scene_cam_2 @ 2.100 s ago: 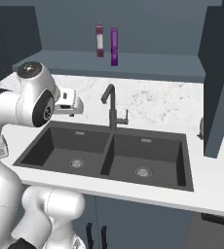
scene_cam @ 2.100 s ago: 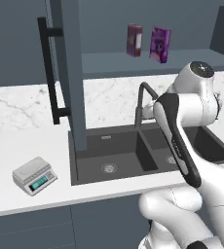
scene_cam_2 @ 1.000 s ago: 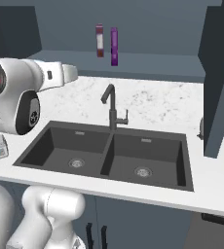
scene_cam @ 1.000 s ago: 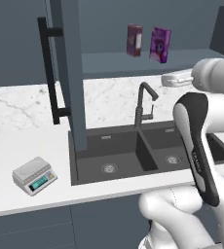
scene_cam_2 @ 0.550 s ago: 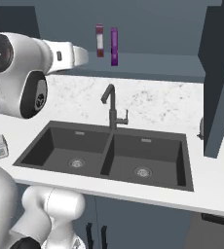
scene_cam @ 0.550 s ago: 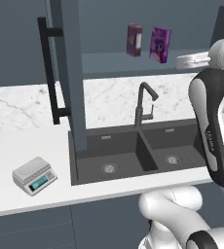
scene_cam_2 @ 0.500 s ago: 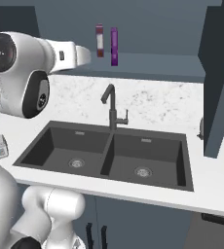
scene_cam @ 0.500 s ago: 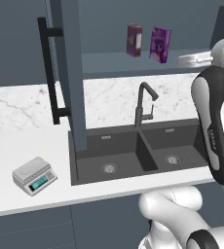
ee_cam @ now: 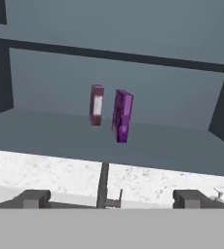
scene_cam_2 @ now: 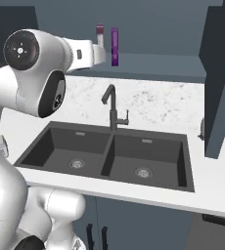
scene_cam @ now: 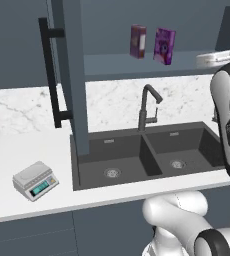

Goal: Pick the cereal and place it on the digital scale for weighing, and close the cabinet.

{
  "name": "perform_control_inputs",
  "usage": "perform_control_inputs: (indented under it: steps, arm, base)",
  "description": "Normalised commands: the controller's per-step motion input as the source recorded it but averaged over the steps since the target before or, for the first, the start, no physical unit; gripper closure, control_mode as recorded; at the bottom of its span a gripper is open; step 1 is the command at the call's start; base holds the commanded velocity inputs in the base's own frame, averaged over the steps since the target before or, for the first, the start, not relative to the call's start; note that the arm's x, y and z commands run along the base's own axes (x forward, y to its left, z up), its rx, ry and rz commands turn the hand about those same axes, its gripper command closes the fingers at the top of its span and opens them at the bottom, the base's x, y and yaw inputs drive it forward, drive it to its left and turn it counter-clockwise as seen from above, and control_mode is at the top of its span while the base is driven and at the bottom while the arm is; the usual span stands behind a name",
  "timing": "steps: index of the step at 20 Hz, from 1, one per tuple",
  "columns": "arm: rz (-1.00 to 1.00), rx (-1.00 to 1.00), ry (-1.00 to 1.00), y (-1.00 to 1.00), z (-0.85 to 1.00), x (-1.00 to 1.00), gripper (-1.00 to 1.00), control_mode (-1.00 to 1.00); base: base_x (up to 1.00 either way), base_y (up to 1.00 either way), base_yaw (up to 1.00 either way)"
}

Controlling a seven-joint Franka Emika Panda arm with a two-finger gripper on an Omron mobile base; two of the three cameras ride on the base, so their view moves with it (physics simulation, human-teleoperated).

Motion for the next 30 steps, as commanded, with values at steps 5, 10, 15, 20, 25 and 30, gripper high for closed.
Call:
perform_control_inputs:
  steps: [5, 10, 15, 20, 25, 30]
  arm:
    - [0.00, 0.00, -0.04, 0.00, -0.04, 0.27, -1.00, -1.00]
    - [0.00, 0.00, 0.00, 0.00, 0.00, 0.31, -1.00, -1.00]
    - [0.00, 0.00, 0.00, 0.00, 0.02, 0.26, -1.00, -1.00]
    - [0.00, 0.02, 0.00, 0.00, 0.10, 0.51, -1.00, -1.00]
    - [0.02, 0.14, 0.00, 0.00, 0.11, 0.43, -1.00, -1.00]
    - [0.02, 0.06, 0.00, 0.00, 0.05, 0.23, -1.00, -1.00]
  base:
    - [0.00, 0.00, 0.00]
    - [0.00, 0.00, 0.00]
    - [0.00, 0.00, 0.00]
    - [0.00, 0.00, 0.00]
    - [0.00, 0.00, 0.00]
    - [0.00, 0.00, 0.00]
